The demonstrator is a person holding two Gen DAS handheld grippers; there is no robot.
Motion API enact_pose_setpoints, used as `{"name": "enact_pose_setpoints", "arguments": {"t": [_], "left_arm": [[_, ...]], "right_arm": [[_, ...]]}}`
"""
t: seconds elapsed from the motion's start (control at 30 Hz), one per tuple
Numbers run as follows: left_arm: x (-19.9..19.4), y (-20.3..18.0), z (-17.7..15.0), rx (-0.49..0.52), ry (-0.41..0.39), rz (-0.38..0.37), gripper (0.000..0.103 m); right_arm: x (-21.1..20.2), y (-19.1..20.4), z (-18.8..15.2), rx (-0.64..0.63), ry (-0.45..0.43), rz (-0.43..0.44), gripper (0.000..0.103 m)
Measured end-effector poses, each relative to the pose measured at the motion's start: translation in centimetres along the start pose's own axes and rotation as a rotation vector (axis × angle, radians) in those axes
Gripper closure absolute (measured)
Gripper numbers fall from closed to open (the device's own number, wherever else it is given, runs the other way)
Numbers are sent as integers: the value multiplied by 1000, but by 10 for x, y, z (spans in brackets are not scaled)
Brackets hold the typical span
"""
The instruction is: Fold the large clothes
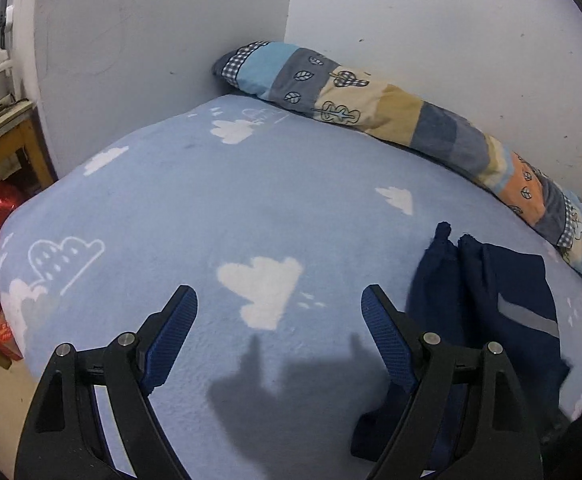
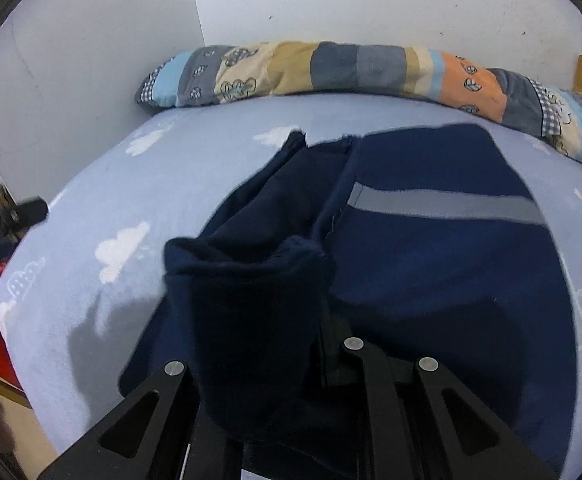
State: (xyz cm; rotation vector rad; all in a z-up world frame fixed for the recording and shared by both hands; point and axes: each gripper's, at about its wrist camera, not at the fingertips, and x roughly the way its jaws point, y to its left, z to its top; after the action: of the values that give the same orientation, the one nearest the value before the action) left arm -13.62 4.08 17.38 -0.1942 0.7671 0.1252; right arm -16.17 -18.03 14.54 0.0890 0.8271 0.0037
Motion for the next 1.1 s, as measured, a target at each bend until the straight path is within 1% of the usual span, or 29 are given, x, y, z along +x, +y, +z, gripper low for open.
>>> {"name": "enact_pose_setpoints", "arguments": {"t": [0.1,0.17,0.23,0.3,0.33,0.37,0.4,0.43,0.47,0.5,0.53,0.57,0.63,0.67,0.7,0.73,0.77,0.8,0.83,0.87,0.9,0.93,0.97,1.0,1.03,1.1], "left_arm": [[-3,2,3,-13,-7,0,18],[-2,6,4,-33,-2,-5,18],[-1,10,4,-43,-3,7,18],[1,14,3,-50,6,16,18],[2,16,2,-53,15,16,18],[4,17,2,-56,23,12,18],[5,17,1,-56,30,9,18],[5,17,1,-54,31,10,18],[5,17,0,-50,31,12,18],[5,17,1,-48,28,16,18],[5,18,1,-51,28,17,18],[5,18,1,-59,29,13,18],[6,18,1,-76,36,-8,18],[6,17,1,-76,40,-19,18],[6,15,1,-70,42,-30,18],[5,12,0,-56,39,-41,18],[4,9,0,-42,36,-53,18],[1,4,-1,-21,31,-85,18],[0,0,-1,-5,28,-116,18],[-3,-5,-2,11,25,-154,18],[-7,-14,-4,42,19,-216,18],[-11,-22,-5,69,13,-262,18],[-16,-30,-7,95,5,-314,18],[-23,-41,-10,130,1,-396,18],[-26,-50,-13,161,9,-458,18],[-32,-74,-25,231,44,-581,18]], "right_arm": [[-27,6,11,-20,-71,4,92],[-33,18,10,-54,-87,9,92],[-25,35,7,-106,-77,15,92],[-7,54,-8,-184,-22,5,91],[7,60,-17,-217,21,-12,87],[18,62,-26,-232,49,-33,79],[20,63,-32,-241,50,-41,79],[19,65,-35,-257,38,-45,73],[16,68,-36,-270,43,-37,63],[14,69,-35,-278,56,-16,58],[12,69,-33,-283,76,15,50],[5,68,-33,-283,94,74,48],[-13,63,-33,-291,133,253,47],[-20,59,-33,-278,150,327,48],[-31,50,-31,-249,157,418,52],[-45,39,-28,-215,140,474,53],[-58,21,-24,-174,102,478,50],[-70,-1,-18,-119,62,467,49],[-80,-25,-13,-54,26,445,53],[-89,-46,-11,-4,-2,405,52],[-95,-64,-8,34,-27,363,52],[-101,-85,-8,72,-52,307,60],[-106,-104,-8,98,-62,253,73],[-111,-117,-13,117,-62,221,78],[-113,-129,-17,137,-59,210,82],[-114,-144,-31,172,-54,197,83]]}}
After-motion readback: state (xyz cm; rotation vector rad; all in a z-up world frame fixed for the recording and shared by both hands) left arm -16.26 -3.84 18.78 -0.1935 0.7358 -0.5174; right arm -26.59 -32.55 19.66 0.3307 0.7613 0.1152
